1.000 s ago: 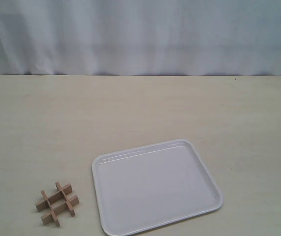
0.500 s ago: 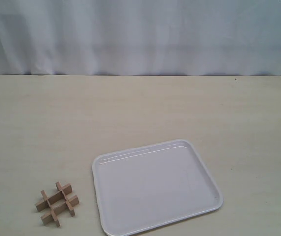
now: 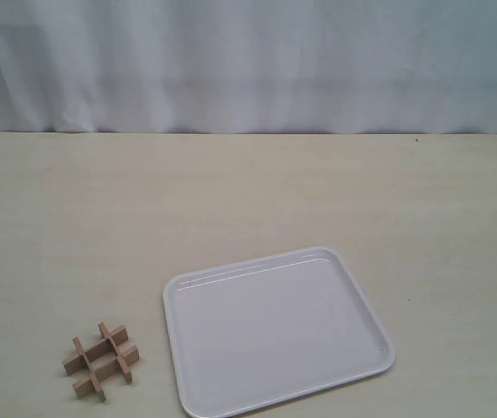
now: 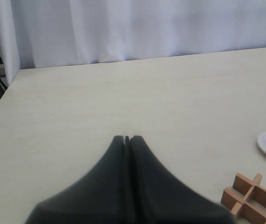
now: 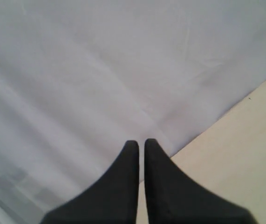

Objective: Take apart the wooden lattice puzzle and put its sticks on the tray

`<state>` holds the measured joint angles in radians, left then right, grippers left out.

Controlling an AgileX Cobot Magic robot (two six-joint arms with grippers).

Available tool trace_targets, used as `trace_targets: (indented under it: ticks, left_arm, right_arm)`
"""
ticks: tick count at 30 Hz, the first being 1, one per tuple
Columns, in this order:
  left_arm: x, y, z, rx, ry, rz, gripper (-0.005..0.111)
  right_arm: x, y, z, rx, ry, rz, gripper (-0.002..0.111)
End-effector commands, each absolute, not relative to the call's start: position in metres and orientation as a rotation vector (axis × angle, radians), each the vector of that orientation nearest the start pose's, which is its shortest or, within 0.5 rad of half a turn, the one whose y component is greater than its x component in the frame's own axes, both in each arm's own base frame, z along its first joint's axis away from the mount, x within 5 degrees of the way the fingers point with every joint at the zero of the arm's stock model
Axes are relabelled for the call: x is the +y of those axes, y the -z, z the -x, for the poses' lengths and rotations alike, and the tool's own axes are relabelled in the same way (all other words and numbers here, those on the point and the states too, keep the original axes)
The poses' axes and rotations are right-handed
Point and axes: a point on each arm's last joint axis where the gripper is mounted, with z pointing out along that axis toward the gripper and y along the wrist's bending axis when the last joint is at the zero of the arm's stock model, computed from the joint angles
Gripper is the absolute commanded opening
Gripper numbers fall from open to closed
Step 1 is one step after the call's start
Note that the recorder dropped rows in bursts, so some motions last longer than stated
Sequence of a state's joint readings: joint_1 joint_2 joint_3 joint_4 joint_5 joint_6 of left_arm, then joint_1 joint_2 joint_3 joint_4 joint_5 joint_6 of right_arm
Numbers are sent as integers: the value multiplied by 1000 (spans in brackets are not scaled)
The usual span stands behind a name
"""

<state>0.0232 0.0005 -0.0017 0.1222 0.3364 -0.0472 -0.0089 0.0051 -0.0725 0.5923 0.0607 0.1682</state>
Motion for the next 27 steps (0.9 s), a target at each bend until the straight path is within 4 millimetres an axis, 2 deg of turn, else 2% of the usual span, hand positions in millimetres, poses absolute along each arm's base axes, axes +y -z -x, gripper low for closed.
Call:
trace_targets:
  ticks: [1,5,10,16,19,24,27]
  left_arm:
    - [5,-184,-54,1806,-98,-12,0]
    - [5,-184,-54,1806,-98,-12,0]
    - [5,-184,-54,1806,-98,-12,0]
    - [5,-184,-54,1806,-98,-12,0]
    - [5,-184,-54,1806,-98,-12,0]
    - [5,-184,-54,1806,-98,-12,0]
    - [5,-184,-54,1804,-96,-11,0]
  right_arm:
    - [7,-260,-55,1466,-590,-447,4]
    - [11,-281,-69,1598,-526,-359,4]
    - [22,-296,-101,1820,-468,-151,4]
    - [39,-296,-146,2041,-609,51,4]
    - [44,-291,-168,2152,-662,90,4]
    - [59,-281,-193,2294,-634,224,4]
    - [80,-279,-207,2383,-587,345,4]
